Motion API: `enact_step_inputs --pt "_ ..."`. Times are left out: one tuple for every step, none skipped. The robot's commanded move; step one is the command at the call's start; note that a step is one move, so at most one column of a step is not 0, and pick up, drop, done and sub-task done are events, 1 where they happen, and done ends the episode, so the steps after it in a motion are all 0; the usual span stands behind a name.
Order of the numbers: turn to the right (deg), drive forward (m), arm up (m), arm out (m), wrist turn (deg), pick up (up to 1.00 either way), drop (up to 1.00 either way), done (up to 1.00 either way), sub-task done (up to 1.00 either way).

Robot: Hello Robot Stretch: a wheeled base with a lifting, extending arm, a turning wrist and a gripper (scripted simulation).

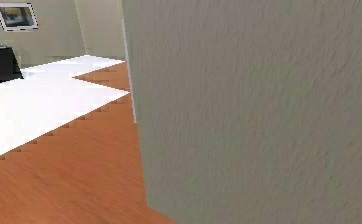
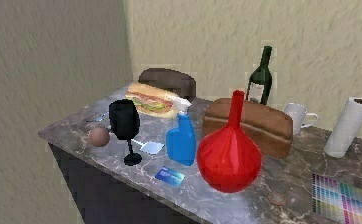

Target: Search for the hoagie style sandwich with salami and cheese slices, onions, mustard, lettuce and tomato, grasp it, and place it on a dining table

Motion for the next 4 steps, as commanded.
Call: enact_step_inputs --pt "0.0 0.0 0.5 0.0 0.0 0.0 0.0 0.0 0.0" --pt "0.0 0.0 0.38 0.0 0.0 0.0 0.0 0.0 0.0" --pt "0.0 0.0 0.0 0.48 0.0 0.0 0.0 0.0 0.0" --pt "0.0 0.0 0.0 0.0 45.0 0.0 0.0 0.0 0.0"
